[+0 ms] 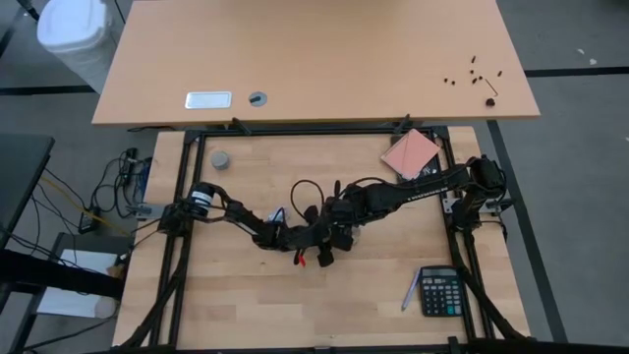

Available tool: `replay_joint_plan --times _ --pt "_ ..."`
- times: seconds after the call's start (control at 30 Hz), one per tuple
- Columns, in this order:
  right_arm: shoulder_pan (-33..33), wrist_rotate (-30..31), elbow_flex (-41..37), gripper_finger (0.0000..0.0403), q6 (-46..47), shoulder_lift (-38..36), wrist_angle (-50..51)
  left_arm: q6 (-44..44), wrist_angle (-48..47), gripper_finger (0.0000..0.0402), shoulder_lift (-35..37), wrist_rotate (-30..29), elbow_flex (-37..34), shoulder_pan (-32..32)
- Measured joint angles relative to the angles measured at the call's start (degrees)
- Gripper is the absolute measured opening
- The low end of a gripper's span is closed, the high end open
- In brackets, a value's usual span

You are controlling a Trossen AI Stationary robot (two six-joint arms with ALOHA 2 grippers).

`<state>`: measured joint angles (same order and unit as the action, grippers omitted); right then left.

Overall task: Screw lightbulb
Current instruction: Insert the lightbulb into the lamp

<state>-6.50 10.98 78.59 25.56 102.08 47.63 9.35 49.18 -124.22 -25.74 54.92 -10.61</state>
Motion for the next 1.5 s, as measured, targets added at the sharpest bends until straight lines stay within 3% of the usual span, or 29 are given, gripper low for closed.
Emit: replay_joint_plan --times 0.5,0.87,1.07,1.2,1.5 --pt "0.0 -2.7 0.2 0.0367 -12.6 -1.5 0.0 -1.4 0.0 0.0193 0.0 2.3 0.0 0.0" --pt "-4.1 -6.6 0.2 0.0383 -54.8 -2.0 3.7 -6.2 -0.1 0.0193 0.1 9.2 0.2 0.1" --pt "-4.9 -8.9 -0.4 0.0374 -67.3 -2.0 4.3 -6.1 -0.6 0.0193 0.2 11.5 0.2 0.7" --pt "-4.5 -9.5 -2.0 0.0373 -68.6 -2.0 3.1 -6.1 -0.6 0.0193 0.2 11.7 0.2 0.9" --pt "-3.5 -7.8 -2.1 0.0348 -53.5 -2.2 3.1 -5.7 -0.8 0.0193 0.2 11.6 0.2 0.9"
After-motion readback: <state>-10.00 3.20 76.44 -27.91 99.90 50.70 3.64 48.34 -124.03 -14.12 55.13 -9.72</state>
